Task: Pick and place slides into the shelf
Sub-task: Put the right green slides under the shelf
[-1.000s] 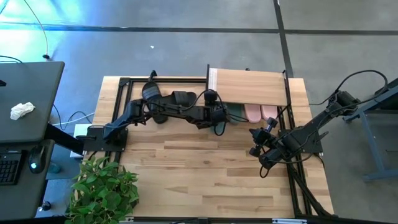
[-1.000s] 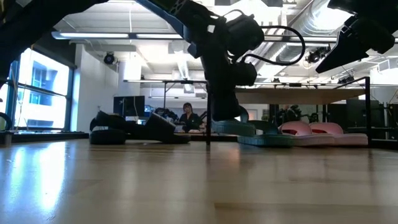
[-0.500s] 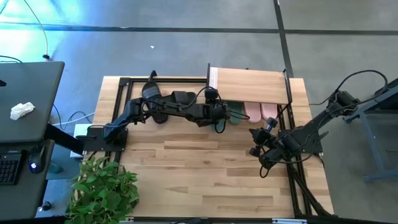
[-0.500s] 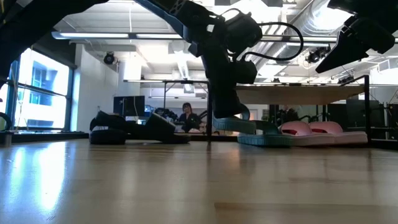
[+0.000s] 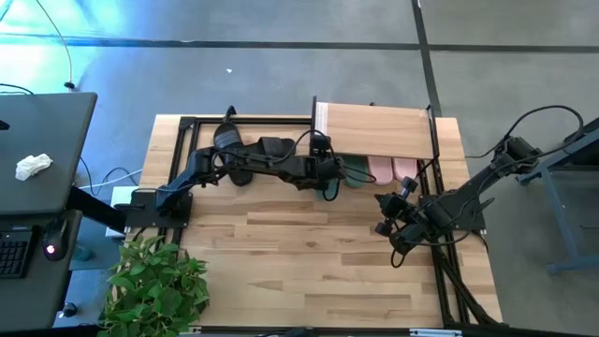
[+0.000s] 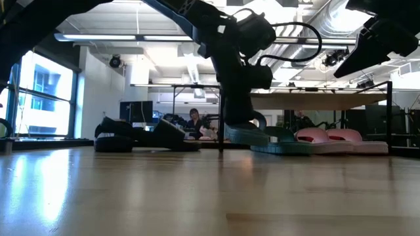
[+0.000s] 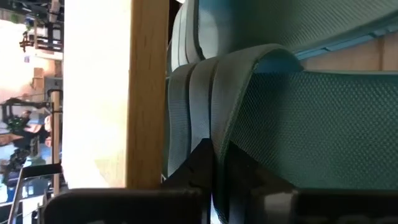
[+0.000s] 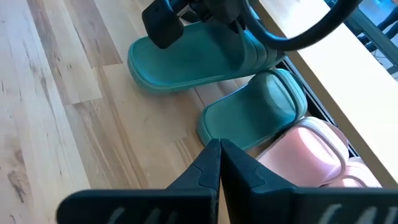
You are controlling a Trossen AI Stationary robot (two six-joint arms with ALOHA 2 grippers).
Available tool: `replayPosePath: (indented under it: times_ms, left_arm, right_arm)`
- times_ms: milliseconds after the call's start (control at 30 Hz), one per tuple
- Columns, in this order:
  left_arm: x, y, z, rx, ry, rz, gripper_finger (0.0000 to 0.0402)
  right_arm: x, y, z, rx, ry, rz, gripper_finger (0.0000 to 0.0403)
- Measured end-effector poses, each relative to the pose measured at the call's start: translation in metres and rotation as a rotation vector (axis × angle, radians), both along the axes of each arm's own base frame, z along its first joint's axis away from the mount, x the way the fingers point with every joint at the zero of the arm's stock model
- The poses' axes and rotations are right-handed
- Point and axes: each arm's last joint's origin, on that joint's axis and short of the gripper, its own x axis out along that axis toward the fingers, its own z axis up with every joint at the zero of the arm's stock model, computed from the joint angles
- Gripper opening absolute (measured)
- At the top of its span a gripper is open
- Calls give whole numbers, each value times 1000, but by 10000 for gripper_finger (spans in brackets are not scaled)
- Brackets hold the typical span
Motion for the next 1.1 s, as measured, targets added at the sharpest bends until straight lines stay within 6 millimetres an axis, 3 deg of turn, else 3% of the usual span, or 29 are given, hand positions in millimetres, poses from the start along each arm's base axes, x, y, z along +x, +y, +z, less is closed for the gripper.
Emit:
replayPosePath:
  times_ms: [467, 867, 1100]
  left_arm:
    - [-1, -1, -2, -56, 17, -36, 32]
    - [0, -10, -4, -73, 19, -55, 126]
    - [3, -21, -7, -52, 32, -60, 143]
  right_arm:
    - [0, 1, 0, 16, 2, 3, 0]
    - [0, 1, 0, 21, 6, 5, 0]
    - [1, 1, 0, 25, 5, 5, 0]
